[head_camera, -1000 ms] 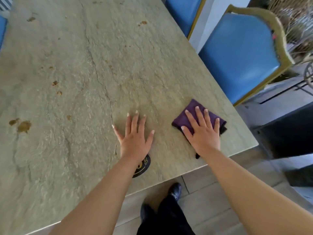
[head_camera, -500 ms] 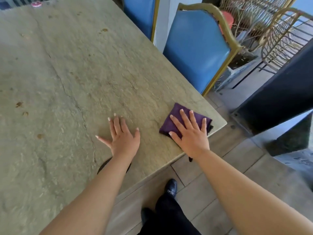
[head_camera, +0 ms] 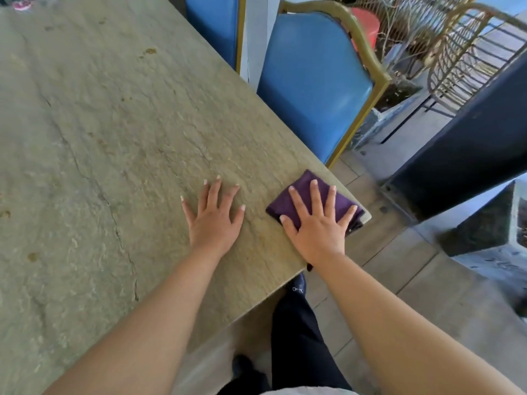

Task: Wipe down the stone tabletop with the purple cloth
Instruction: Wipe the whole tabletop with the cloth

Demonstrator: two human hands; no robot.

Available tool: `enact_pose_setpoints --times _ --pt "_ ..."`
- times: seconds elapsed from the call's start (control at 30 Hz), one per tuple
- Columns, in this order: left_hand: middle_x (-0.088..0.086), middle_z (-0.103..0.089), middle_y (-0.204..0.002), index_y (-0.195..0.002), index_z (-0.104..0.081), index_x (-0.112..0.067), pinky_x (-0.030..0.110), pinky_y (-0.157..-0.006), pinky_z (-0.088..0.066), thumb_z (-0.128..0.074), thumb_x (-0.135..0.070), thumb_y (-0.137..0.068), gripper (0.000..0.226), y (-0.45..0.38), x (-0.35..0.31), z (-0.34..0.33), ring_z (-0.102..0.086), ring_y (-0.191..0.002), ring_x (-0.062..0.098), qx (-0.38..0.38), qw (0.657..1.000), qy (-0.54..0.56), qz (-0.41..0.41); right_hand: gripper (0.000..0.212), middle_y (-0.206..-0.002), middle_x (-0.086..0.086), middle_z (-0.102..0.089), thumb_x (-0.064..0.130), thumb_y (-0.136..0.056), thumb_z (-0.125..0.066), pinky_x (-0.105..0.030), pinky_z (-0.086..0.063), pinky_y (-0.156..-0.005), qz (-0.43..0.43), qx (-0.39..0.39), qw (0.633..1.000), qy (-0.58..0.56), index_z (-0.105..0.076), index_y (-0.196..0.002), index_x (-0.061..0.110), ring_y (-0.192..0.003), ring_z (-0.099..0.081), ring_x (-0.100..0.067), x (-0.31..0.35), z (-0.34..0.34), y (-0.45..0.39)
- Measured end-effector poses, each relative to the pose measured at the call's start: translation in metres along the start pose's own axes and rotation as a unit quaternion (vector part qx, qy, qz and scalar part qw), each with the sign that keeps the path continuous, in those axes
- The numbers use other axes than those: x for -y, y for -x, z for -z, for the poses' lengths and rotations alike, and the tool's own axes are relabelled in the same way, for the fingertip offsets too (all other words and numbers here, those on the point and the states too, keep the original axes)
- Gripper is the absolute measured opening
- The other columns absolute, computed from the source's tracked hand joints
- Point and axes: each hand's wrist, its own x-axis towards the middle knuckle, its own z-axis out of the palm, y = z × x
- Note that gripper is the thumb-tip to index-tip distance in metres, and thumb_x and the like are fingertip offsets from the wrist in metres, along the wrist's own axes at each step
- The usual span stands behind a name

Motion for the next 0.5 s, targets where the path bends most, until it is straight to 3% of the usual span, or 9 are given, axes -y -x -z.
enact_pose_setpoints --times 0.1,0.2,0.3,0.4,0.43,0.5 --pt "-0.003 -0.005 -0.161 -0.148 -0.020 -0.041 0.059 -0.116 0.002 -0.024 -0.056 -0.096 0.054 -0.023 0.007 0.008 -0.003 -0.149 0.021 -0.008 1.000 -0.006 -0.002 0.063 -0.160 0.002 0.015 0.071 -0.088 -0.006 -0.076 0.007 -0.102 -0.042 0.012 0.999 -0.014 0.007 -0.146 0.048 -0.143 0.022 -0.036 0.006 0.010 -0.058" --pt "-0.001 -0.006 -0.161 -0.148 -0.024 -0.037 0.057 -0.117 0.001 -0.029 -0.056 -0.096 0.056 -0.048 0.021 0.014 -0.006 -0.148 0.022 -0.027 0.997 0.013 0.067 0.064 -0.159 0.000 0.018 0.068 -0.090 -0.006 -0.075 0.008 -0.102 -0.027 0.029 0.999 -0.015 0.008 -0.147 0.044 -0.142 0.023 -0.038 0.035 0.017 -0.100" --pt "-0.002 -0.005 -0.160 -0.149 -0.023 -0.036 0.058 -0.117 0.004 -0.029 -0.059 -0.094 0.060 -0.073 0.045 0.022 0.001 -0.149 0.023 -0.037 0.985 0.016 0.168 0.064 -0.159 0.001 0.017 0.067 -0.090 -0.010 -0.072 0.011 -0.104 0.156 0.018 0.988 0.013 0.007 -0.148 0.044 -0.143 0.021 -0.037 0.070 0.013 -0.112" --pt "-0.008 0.007 -0.161 -0.148 -0.006 -0.049 0.059 -0.115 0.008 -0.016 -0.068 -0.090 0.062 -0.083 0.065 0.024 0.014 -0.148 0.021 -0.015 0.976 -0.009 0.217 0.064 -0.161 0.005 0.000 0.070 -0.088 -0.020 -0.071 -0.001 -0.107 0.391 0.005 0.919 0.051 -0.008 -0.147 0.048 -0.147 0.007 -0.033 0.072 0.013 -0.144" --pt "-0.009 0.009 -0.161 -0.147 0.000 -0.052 0.060 -0.115 0.008 -0.013 -0.070 -0.089 0.061 -0.083 0.067 0.024 0.015 -0.148 0.020 -0.013 0.975 -0.014 0.220 0.063 -0.161 0.006 -0.004 0.070 -0.088 -0.022 -0.071 -0.004 -0.107 0.413 -0.001 0.909 0.058 -0.011 -0.147 0.049 -0.148 0.002 -0.031 0.070 0.016 -0.164" --pt "-0.009 0.008 -0.161 -0.146 0.003 -0.053 0.061 -0.115 0.007 -0.011 -0.070 -0.089 0.061 -0.083 0.066 0.023 0.016 -0.148 0.021 -0.018 0.975 -0.018 0.219 0.063 -0.161 0.006 -0.002 0.071 -0.088 -0.019 -0.071 -0.003 -0.108 0.362 -0.008 0.930 0.067 -0.007 -0.147 0.049 -0.148 0.002 -0.029 0.075 0.022 -0.207"
